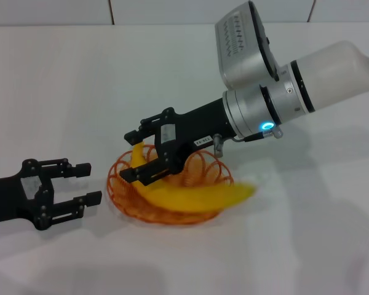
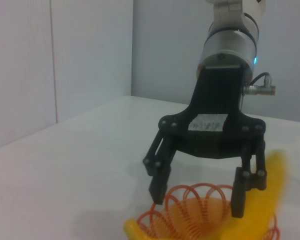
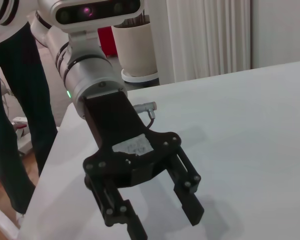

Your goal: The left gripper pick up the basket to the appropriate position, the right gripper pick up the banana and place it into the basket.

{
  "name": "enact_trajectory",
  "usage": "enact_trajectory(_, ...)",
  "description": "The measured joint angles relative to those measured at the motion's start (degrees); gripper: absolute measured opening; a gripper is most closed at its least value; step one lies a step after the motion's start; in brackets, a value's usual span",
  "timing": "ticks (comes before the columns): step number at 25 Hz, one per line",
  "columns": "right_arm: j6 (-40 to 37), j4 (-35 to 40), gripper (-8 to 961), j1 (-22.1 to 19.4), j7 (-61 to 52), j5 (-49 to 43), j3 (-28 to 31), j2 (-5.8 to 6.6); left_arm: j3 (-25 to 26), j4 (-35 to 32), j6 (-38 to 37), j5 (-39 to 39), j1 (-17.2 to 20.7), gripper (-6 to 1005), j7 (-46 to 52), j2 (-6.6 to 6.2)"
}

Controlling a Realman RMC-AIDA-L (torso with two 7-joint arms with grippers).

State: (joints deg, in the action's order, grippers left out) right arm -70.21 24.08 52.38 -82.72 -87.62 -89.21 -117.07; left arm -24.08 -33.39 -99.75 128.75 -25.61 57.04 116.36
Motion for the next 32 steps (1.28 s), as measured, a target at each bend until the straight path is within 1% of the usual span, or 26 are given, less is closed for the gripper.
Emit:
enact_trajectory(3,0.2,0.1,757,0.0,0.0,0.0,0.0,0.07,0.0,0.0,0.0,0.0,0.1,581,0.0,0.0)
enact_trajectory(6,-1.3,0.5,809,-0.1,-0.1,0.1,0.2,0.47,-0.1,0.0,0.0,0.0,0.5,581,0.0,0.0)
enact_trajectory(9,-4.8,1.4,862,-1.7,0.1,-0.3,1.7,1.57,0.0,0.0,0.0,0.0,0.8,581,0.0,0.0)
enact_trajectory(11,-7.7,3.1,897,-4.4,0.8,-0.6,3.9,2.86,0.0,0.1,0.0,0.0,0.8,581,0.0,0.0)
enact_trajectory(12,-9.2,3.9,897,-5.9,1.4,-0.7,5.3,3.68,0.1,0.1,0.0,0.0,0.8,581,0.0,0.0)
enact_trajectory(16,-16.6,5.2,896,-11.8,6.3,-0.7,12.5,6.33,0.3,0.1,0.0,0.0,1.1,581,-0.1,0.0)
enact_trajectory(18,-19.9,5.2,897,-14.5,9.7,-0.7,14.8,7.83,0.4,0.1,0.0,0.0,1.3,581,-0.3,0.0)
enact_trajectory(21,-20.8,5.1,897,-18.1,13.4,-1.4,15.7,9.83,0.4,0.1,0.0,0.0,1.3,581,-0.7,0.0)
enact_trajectory(23,-20.4,5.0,897,-19.5,15.2,-3.5,16.8,10.51,0.3,0.1,0.0,0.0,1.4,581,-0.7,0.0)
enact_trajectory(24,-20.3,4.9,897,-20.1,16.6,-5.7,18.2,10.65,0.3,0.1,0.0,0.0,1.4,581,-0.7,0.0)
enact_trajectory(26,-19.7,4.7,897,-21.3,19.6,-10.1,21.2,10.54,0.2,0.1,0.0,0.0,1.4,581,-0.7,0.0)
enact_trajectory(29,-17.7,4.5,897,-22.9,24.1,-15.3,26.4,9.65,-0.1,0.1,-0.1,0.2,1.5,581,-1.0,0.0)
enact_trajectory(32,-16.2,4.3,897,-23.8,26.3,-18.1,29.1,8.74,0.4,0.1,-0.2,1.7,1.8,581,-2.3,0.0)
